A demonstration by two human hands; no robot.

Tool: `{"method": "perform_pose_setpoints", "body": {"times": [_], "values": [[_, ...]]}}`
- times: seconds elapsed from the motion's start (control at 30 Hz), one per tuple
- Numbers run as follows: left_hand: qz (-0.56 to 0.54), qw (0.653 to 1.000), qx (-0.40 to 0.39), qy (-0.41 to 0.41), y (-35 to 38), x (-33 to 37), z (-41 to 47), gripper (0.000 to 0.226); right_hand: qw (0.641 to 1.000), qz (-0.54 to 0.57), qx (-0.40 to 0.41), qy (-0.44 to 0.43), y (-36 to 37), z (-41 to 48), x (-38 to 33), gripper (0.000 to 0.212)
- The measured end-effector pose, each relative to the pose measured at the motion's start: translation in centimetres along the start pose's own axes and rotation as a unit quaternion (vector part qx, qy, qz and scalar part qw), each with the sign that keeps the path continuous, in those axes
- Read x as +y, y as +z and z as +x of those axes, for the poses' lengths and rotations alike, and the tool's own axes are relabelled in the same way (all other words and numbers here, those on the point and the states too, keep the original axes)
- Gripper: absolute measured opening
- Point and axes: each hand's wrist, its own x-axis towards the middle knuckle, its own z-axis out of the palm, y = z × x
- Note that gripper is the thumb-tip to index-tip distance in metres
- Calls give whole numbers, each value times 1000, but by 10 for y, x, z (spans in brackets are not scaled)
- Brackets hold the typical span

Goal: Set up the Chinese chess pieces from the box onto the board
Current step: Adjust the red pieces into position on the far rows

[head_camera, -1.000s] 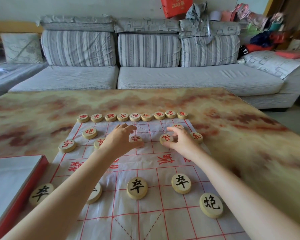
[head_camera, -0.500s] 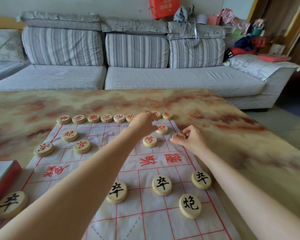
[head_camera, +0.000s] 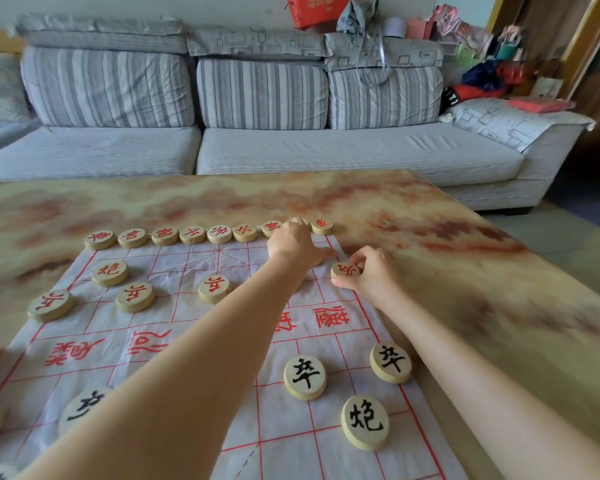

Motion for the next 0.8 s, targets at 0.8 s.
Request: {"method": "perform_pose_setpoints", "body": {"times": [0.8], "values": [[-139, 989, -50, 26, 12, -30, 7, 64, 991, 88, -101, -27, -8, 4, 10, 53]]}}
